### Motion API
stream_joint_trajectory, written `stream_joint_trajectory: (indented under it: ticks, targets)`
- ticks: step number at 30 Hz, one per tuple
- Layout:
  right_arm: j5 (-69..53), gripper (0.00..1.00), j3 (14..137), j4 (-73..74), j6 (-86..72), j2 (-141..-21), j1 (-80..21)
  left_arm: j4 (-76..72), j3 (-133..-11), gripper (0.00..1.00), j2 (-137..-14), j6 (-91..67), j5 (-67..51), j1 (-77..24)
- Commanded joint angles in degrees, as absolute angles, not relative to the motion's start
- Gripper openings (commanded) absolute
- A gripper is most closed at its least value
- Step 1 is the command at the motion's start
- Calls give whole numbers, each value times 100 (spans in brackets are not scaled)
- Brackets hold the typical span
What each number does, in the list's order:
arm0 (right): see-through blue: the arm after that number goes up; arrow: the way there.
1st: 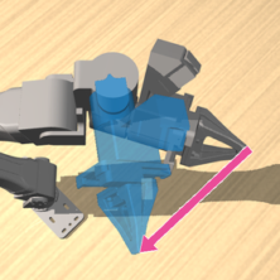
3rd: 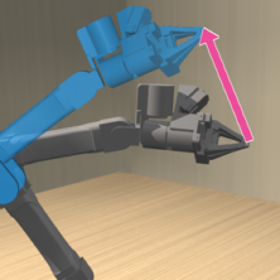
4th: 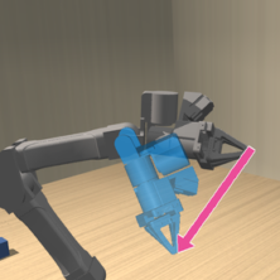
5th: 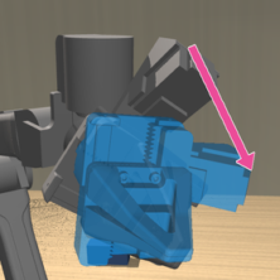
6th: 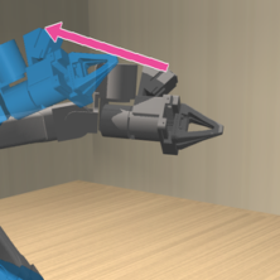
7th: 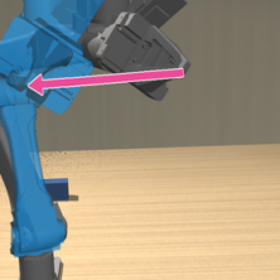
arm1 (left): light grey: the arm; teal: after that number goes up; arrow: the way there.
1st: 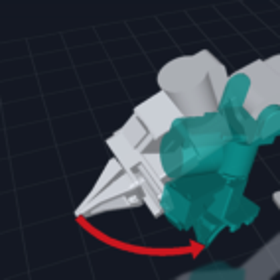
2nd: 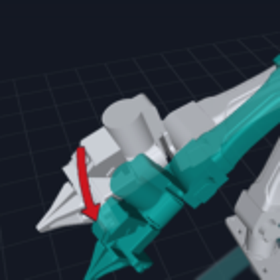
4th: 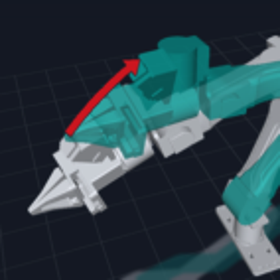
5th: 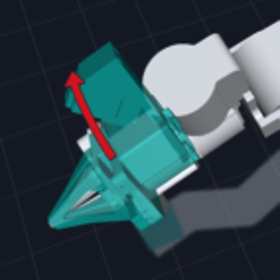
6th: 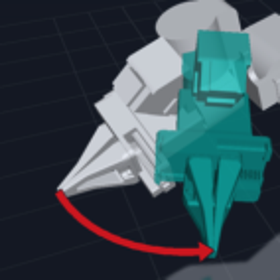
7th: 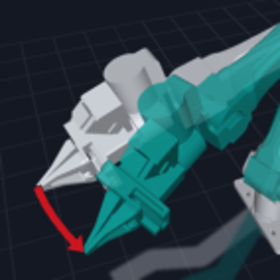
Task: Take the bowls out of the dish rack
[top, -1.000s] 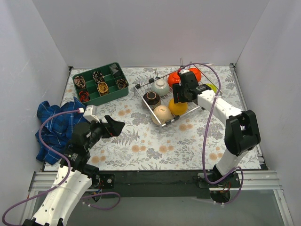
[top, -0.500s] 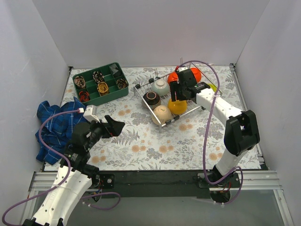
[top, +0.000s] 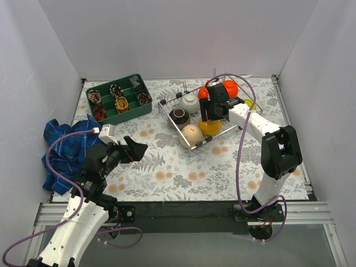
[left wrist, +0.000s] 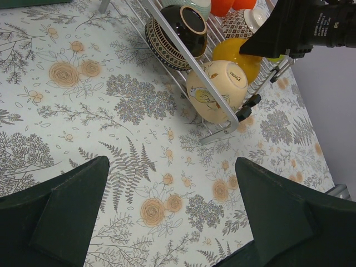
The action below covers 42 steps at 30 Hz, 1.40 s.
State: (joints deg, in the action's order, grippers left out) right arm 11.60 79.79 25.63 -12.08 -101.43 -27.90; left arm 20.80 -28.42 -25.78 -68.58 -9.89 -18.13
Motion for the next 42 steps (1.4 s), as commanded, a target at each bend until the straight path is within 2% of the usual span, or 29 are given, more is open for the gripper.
stream_joint_trajectory:
  ticks: [1, 4, 7, 8, 10, 11, 14, 15, 21, 31, 42]
  targets:
    - [1213, 71, 8069, 2566, -1230, -10213, -2839, 2013, -2777, 98, -2575, -6776, -993, -1828]
    - [1283, 64, 7990, 2566, -1222, -10230, -2856, 2013, -2777, 98, -2584, -6776, -1002, -1828]
    - [1336, 52, 7884, 2566, -1213, -10187, -2883, 2013, -2786, 98, -2575, -6776, -984, -1828]
    - [1353, 42, 7858, 2566, -1222, -10169, -2883, 2004, -2786, 98, -2584, -6776, -1002, -1828]
    - [1371, 33, 7814, 2566, -1222, -10090, -2883, 2013, -2786, 98, -2584, -6776, -1002, -1828]
    - [1371, 21, 7813, 2558, -1222, -10064, -2883, 2004, -2777, 98, -2584, -6776, -1002, -1819]
    - [1388, 4, 7822, 2566, -1230, -9923, -2883, 1995, -2777, 98, -2610, -6776, -1019, -1828]
    - [1389, 1, 7840, 2558, -1239, -9853, -2883, 1986, -2786, 98, -2645, -6768, -1054, -1828]
    - [1380, 1, 7919, 2531, -1362, -9467, -2883, 1907, -2865, 98, -2812, -6846, -1344, -1828]
    - [1336, 1, 7664, 2180, -1529, -8816, -2883, 1442, -3480, 98, -3831, -7347, -2135, -1819]
    - [546, 1, 7612, 1890, -1687, -8008, -2883, -182, -4280, 98, -5510, -8744, -2953, -1994]
